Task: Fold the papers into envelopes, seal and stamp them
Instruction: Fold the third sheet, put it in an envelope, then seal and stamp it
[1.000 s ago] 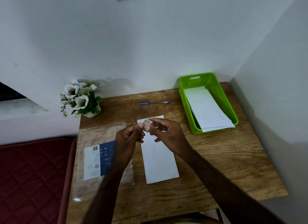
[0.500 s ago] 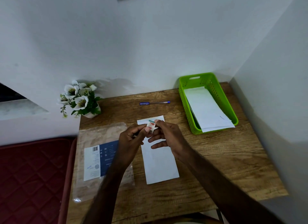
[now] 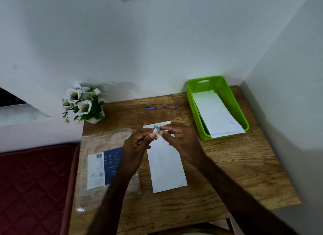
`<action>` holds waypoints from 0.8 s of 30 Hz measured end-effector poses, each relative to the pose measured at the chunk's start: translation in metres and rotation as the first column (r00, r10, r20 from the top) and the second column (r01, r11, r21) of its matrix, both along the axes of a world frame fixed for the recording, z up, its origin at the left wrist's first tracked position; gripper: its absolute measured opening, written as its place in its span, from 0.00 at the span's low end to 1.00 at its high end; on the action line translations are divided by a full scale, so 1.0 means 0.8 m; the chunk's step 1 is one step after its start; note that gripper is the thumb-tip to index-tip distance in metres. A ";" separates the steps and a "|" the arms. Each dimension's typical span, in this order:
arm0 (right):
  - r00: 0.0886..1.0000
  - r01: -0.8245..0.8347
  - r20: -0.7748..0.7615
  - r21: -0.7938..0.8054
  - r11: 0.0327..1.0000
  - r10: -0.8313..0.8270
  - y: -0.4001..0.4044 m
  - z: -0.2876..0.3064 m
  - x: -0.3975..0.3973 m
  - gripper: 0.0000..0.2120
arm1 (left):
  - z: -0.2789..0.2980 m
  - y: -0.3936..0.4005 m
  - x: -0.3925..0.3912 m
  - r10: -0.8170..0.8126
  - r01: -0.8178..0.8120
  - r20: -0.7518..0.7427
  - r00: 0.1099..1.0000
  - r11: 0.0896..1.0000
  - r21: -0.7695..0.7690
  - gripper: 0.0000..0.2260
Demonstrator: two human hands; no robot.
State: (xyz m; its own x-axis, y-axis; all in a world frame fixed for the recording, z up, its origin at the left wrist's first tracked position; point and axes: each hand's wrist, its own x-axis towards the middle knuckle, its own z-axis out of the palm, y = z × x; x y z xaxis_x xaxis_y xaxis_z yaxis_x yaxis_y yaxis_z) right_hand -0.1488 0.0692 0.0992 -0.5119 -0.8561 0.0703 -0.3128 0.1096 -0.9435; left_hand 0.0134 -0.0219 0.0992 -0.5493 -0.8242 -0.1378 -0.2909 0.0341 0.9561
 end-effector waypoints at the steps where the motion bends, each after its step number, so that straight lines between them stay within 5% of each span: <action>1: 1.000 0.000 -0.026 -0.024 1.000 -0.001 0.001 0.000 -0.001 0.13 | 0.000 0.001 0.000 -0.007 0.007 -0.016 1.000 1.000 0.008 0.11; 7: 0.932 -0.083 -0.361 -0.145 0.986 0.025 0.006 0.005 -0.006 0.14 | 0.005 0.003 0.002 -0.025 0.028 -0.052 0.998 0.998 0.053 0.19; 16: 0.644 -0.114 -0.760 -0.205 0.972 -0.085 0.005 -0.003 0.001 0.08 | 0.001 0.006 -0.002 0.013 -0.008 -0.077 0.997 0.998 0.070 0.11; 19: 0.794 -0.046 -0.607 -0.119 0.992 -0.036 0.002 0.003 0.006 0.09 | 0.001 0.006 -0.004 0.002 0.004 -0.079 0.997 0.997 0.074 0.11; 21: 0.937 0.017 -0.347 -0.094 0.995 -0.049 0.000 0.007 0.009 0.05 | 0.003 0.005 -0.004 -0.008 0.016 -0.096 0.995 0.996 0.083 0.12; 24: 0.991 0.116 0.069 -0.050 0.992 -0.112 -0.005 0.015 0.012 0.02 | 0.005 0.005 -0.004 0.000 0.014 -0.110 0.994 0.992 0.124 0.15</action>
